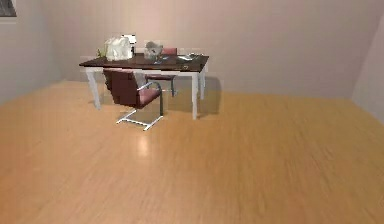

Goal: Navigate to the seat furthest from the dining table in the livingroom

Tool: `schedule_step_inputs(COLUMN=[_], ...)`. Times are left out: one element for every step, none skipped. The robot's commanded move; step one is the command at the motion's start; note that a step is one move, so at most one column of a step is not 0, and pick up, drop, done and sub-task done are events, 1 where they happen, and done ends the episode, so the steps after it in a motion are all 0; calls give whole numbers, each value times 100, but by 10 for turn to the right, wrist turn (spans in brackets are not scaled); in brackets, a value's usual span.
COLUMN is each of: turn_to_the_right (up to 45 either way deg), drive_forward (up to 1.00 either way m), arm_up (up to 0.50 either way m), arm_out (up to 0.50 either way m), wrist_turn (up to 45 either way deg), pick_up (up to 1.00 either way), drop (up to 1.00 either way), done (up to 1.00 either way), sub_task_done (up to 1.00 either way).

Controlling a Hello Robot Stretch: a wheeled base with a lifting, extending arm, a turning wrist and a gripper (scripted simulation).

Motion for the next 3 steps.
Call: schedule_step_inputs(turn_to_the_right=[-30, 0, 0], drive_forward=[0, 100, 85], arm_up=[0, 0, 0], arm_out=[0, 0, 0], wrist_turn=[0, 0, 0], pick_up=[0, 0, 0], drop=[0, 0, 0], done=[0, 0, 0], sub_task_done=[0, 0, 0])
